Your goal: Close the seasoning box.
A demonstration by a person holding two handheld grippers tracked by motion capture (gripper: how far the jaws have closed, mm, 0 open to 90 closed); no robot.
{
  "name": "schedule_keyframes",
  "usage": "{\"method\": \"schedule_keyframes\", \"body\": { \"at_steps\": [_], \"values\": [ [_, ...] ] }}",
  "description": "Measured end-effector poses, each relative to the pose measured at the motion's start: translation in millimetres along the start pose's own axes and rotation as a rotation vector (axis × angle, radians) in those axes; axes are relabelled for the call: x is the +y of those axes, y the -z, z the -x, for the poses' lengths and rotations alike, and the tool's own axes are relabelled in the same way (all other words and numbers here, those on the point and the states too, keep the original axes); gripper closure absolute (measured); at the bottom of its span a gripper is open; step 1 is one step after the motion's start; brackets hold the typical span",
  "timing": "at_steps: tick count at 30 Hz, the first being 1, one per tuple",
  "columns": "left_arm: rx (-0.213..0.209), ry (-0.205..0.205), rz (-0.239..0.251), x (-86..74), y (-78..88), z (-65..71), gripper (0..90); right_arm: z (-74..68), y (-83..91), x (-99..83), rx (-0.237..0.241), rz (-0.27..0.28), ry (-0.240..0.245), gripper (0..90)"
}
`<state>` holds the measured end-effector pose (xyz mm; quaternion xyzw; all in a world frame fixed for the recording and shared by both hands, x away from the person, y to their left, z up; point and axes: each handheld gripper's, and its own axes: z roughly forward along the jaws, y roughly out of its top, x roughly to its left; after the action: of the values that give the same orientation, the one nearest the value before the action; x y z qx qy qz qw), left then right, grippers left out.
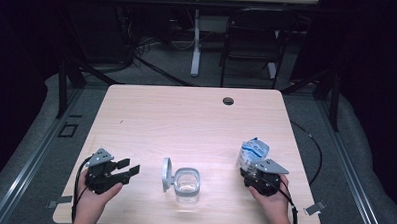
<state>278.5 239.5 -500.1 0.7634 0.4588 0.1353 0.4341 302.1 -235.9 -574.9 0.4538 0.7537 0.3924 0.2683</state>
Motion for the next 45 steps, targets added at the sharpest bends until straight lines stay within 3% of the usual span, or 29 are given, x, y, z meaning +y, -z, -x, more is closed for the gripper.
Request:
{"method": "schedule_keyframes", "body": {
  "at_steps": [27, 45],
  "values": [
    [0.005, 0.006, 0.008, -0.5, 0.4, -1.9, 50.1, -0.9, -0.2, 0.5, 0.001, 0.000, -0.013, 43.6],
    [0.004, 0.010, 0.011, -0.4, 1.4, -2.8, 50.1, 0.6, -0.7, 0.8, 0.014, 0.003, 0.010, 44.3]
  ]
}}
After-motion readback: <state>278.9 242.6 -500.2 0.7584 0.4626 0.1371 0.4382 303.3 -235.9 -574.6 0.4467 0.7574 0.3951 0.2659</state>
